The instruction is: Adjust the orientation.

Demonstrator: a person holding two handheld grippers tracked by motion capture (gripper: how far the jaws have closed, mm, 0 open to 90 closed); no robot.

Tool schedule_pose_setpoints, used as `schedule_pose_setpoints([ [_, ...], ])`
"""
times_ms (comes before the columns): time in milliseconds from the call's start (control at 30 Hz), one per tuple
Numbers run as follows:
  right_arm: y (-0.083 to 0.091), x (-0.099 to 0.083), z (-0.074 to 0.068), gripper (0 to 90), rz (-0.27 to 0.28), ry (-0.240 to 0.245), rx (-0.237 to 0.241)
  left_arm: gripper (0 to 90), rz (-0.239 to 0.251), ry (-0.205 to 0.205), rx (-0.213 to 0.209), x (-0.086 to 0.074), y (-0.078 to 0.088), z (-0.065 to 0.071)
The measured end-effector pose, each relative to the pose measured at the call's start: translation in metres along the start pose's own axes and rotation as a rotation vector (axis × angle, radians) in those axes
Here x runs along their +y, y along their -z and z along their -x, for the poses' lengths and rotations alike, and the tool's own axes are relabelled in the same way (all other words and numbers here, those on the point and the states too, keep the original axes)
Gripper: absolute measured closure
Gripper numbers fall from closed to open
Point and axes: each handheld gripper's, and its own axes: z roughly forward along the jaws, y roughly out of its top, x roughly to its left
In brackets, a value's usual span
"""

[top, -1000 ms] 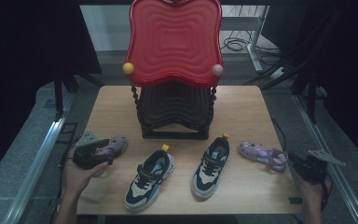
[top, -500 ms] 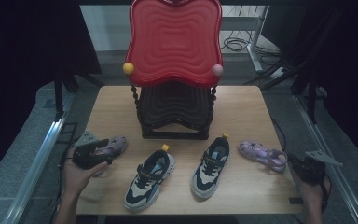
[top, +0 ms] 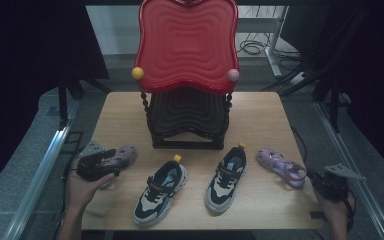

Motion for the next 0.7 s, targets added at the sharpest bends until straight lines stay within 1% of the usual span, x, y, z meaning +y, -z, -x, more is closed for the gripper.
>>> schedule_pose_setpoints([
  [100,0.002,-0.001,-0.005,90.0,-0.008,0.011,0.001,32.5,0.000,0.001,0.000,0.000,0.000,-0.001],
  [133,0.003,-0.002,-0.008,90.0,-0.019,0.022,0.000,32.5,-0.001,0.001,0.000,0.000,0.000,-0.001],
  [300,0.007,-0.003,-0.014,90.0,-0.019,0.034,0.010,32.5,0.001,0.004,0.001,-0.001,0.001,-0.001],
  [433,0.007,-0.003,-0.019,90.0,-0.030,0.046,0.012,32.4,0.002,0.005,0.002,-0.001,0.001,-0.002],
  [533,0.007,-0.002,-0.021,90.0,-0.033,0.057,0.010,32.5,0.002,0.005,0.002,-0.001,0.002,-0.002],
  [700,0.007,-0.002,-0.020,90.0,-0.033,0.055,0.006,32.5,0.003,0.006,0.004,-0.001,0.003,-0.002],
])
